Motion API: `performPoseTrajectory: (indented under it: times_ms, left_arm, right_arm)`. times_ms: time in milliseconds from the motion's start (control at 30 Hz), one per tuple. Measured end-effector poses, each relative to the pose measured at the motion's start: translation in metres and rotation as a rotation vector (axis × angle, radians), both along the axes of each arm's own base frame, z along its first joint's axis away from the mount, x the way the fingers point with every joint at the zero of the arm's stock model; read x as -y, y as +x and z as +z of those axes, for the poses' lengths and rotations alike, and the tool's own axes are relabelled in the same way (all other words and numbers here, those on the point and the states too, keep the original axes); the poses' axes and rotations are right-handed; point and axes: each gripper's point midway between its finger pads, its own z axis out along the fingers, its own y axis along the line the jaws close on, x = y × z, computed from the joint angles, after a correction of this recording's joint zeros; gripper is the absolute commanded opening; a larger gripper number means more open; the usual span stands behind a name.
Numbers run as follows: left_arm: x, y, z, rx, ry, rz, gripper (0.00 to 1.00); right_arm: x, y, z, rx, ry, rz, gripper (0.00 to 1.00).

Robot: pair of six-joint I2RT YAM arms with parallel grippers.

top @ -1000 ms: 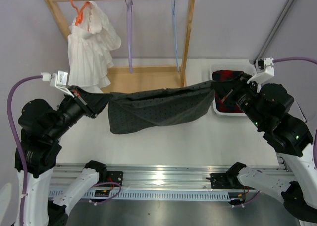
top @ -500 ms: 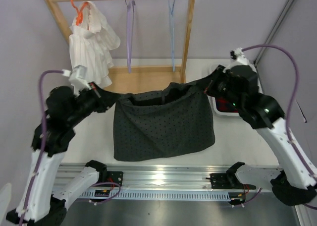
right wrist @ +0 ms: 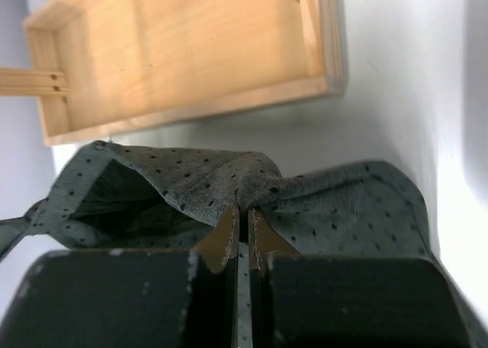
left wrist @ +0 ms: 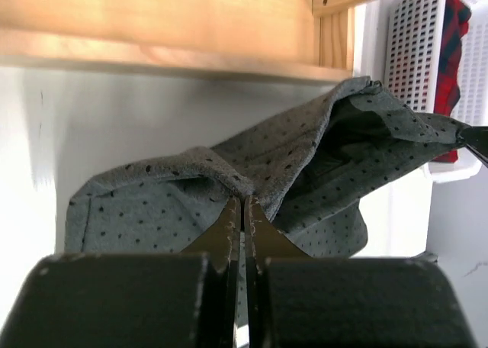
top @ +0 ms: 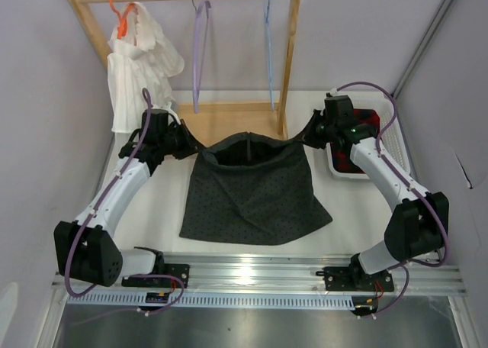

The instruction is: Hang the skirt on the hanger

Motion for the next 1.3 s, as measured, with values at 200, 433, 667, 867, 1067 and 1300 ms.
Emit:
performPoseTrajectory:
  times_ms: [200, 433, 667, 867, 1067, 1300]
  left_arm:
    - [-0.009, 0.011, 0.006, 0.039, -0.038, -0.005, 0.00]
    - [-0.031, 0.024, 0.010, 0.053, -0.121, 0.012, 0.00]
    - [-0.031, 0.032, 0.005, 0.032, -0.205, -0.029, 0.00]
    - [-0.028, 0.026, 0.003, 0.019, -0.249, -0.057, 0.00]
    - [-0.024, -0.027, -0.026, -0.008, -0.266, -0.067, 0.00]
    - [-0.023, -0.091, -0.066, -0.101, -0.270, -0.036, 0.01]
  right_arm:
    - [-0.003, 0.007, 0.000, 0.025, 0.048, 0.026, 0.00]
    - [-0.001, 0.013, 0.006, 0.050, 0.077, 0.040, 0.00]
    - [0.004, 0.029, 0.006, 0.052, 0.086, 0.049, 0.00]
    - [0.000, 0.022, 0.006, 0.057, 0.092, 0.073, 0.00]
    - [-0.003, -0.047, -0.019, 0.017, 0.094, 0.100, 0.00]
    - [0.013, -0.120, -0.061, -0.072, 0.082, 0.068, 0.00]
